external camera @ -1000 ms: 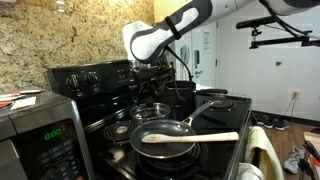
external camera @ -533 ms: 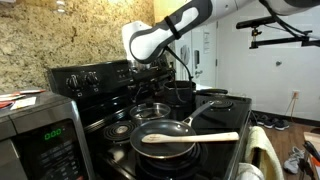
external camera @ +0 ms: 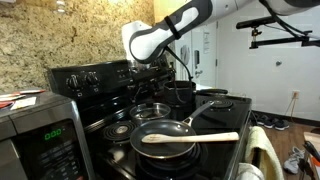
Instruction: Pick the lid up from the stove and put it on the pot
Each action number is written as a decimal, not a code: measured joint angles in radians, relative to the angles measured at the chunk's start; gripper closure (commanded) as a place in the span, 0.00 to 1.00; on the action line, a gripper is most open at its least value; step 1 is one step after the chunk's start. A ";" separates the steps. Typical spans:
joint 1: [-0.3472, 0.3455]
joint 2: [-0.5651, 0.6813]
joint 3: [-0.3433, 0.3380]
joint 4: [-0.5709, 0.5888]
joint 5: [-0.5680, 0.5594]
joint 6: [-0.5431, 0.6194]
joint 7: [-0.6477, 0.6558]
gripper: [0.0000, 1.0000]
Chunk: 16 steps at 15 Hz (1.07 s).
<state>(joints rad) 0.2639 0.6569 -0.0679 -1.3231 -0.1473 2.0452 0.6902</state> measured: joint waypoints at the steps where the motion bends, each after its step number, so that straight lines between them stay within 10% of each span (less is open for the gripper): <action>1: 0.000 0.000 0.000 0.000 0.000 0.000 0.000 0.00; 11: -0.053 -0.044 0.004 -0.050 0.042 0.049 -0.037 0.00; 16: -0.152 -0.119 0.048 -0.131 0.185 0.053 -0.253 0.00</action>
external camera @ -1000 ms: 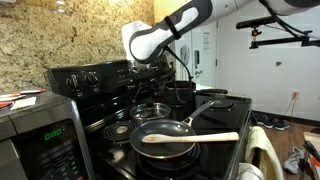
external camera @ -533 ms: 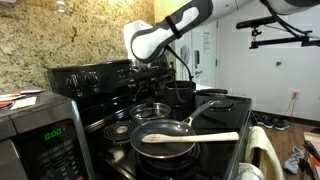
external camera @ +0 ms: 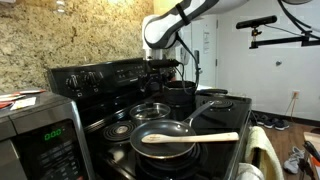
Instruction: Pick the lid up from the stove and put it on the pot
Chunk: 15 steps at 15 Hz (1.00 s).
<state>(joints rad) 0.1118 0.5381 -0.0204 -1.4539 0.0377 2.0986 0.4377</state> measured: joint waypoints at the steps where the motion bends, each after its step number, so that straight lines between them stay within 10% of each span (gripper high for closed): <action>1: -0.018 -0.008 0.013 -0.007 0.031 -0.008 -0.056 0.00; 7: -0.070 -0.020 0.045 -0.013 0.088 -0.107 -0.316 0.00; 15: -0.042 -0.009 0.048 -0.009 0.051 -0.138 -0.348 0.00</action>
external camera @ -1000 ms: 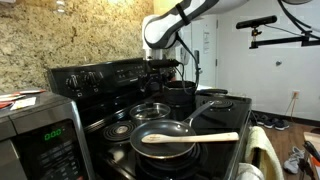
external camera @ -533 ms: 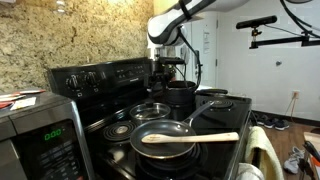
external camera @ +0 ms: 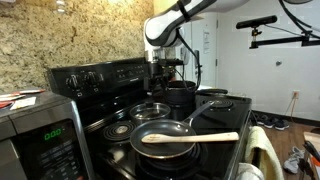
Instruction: Pick the lid up from the stove and put it on the pot
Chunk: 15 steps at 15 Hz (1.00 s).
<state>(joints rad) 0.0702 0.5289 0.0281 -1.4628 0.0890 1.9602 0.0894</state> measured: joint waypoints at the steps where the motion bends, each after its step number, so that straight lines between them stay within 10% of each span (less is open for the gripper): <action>1: 0.006 0.004 0.001 0.004 -0.005 0.000 0.000 0.00; 15: 0.052 0.165 -0.006 0.161 -0.101 0.016 0.001 0.00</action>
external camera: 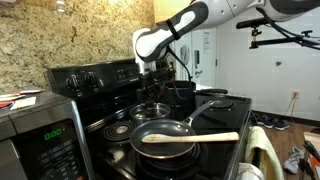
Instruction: Pick the lid up from the stove and put it on the pot
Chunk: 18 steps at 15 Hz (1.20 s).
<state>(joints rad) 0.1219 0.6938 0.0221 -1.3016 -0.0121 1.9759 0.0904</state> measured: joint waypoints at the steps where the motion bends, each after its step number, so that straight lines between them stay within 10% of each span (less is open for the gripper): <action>1: 0.002 0.010 0.000 0.015 -0.002 0.000 0.000 0.00; 4: 0.003 0.032 -0.007 0.068 -0.012 -0.001 0.000 0.00; 5: 0.003 0.038 -0.012 0.086 -0.016 -0.001 0.000 0.25; 9: 0.002 0.050 -0.026 0.124 -0.019 -0.002 0.000 0.47; 10: 0.003 0.053 -0.026 0.123 -0.019 -0.003 0.001 0.12; 18: 0.029 0.082 -0.028 0.121 -0.025 -0.007 0.021 0.00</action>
<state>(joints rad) 0.1511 0.7759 -0.0057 -1.1807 -0.0374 1.9692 0.1110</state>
